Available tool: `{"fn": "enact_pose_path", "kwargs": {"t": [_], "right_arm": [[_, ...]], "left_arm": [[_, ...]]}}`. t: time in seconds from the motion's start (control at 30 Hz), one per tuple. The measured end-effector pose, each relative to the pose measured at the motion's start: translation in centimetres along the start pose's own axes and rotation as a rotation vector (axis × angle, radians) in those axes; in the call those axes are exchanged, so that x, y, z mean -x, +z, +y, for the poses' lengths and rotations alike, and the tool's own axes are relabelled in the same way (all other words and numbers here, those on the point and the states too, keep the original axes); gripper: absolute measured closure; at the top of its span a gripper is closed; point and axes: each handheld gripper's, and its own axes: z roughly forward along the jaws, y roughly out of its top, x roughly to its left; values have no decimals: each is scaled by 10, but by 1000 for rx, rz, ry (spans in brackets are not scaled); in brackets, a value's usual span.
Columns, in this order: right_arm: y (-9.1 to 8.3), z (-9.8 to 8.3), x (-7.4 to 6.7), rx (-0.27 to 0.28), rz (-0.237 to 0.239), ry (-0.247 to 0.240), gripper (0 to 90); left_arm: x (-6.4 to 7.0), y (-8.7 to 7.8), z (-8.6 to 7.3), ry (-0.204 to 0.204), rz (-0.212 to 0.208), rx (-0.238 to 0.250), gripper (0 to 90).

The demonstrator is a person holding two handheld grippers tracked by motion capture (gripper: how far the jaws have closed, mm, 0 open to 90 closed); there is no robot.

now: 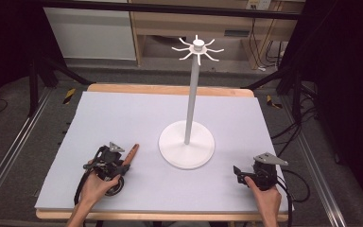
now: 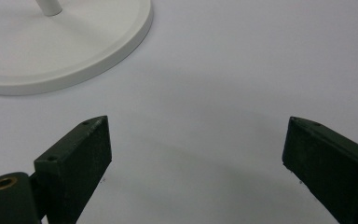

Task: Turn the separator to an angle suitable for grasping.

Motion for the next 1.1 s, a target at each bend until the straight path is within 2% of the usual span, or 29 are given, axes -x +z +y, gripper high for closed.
{"fn": "enact_pose_path", "kwargs": {"t": [0.1,0.2,0.3,0.43,0.63,0.67,0.8,0.93,1.1], "right_arm": [[1,0,1,1,-5,-9,85],[0,0,1,4,-1,-8,85],[0,0,1,0,4,2,85],[0,0,2,-2,5,4,87],[0,0,2,-8,14,11,88],[0,0,2,-12,16,11,88],[1,0,2,-18,18,6,88],[2,0,2,-19,20,9,88],[2,0,2,-21,22,7,88]], "left_arm": [[1,1,1,8,4,0,629],[0,0,5,11,5,-2,548],[0,-3,10,6,-1,7,508],[2,-7,18,20,-1,8,480],[2,-4,30,18,-2,9,473],[3,-2,35,30,-3,-5,474],[2,2,43,33,6,-25,488],[2,7,46,35,5,-40,502],[-2,15,47,17,8,-50,526]]}}
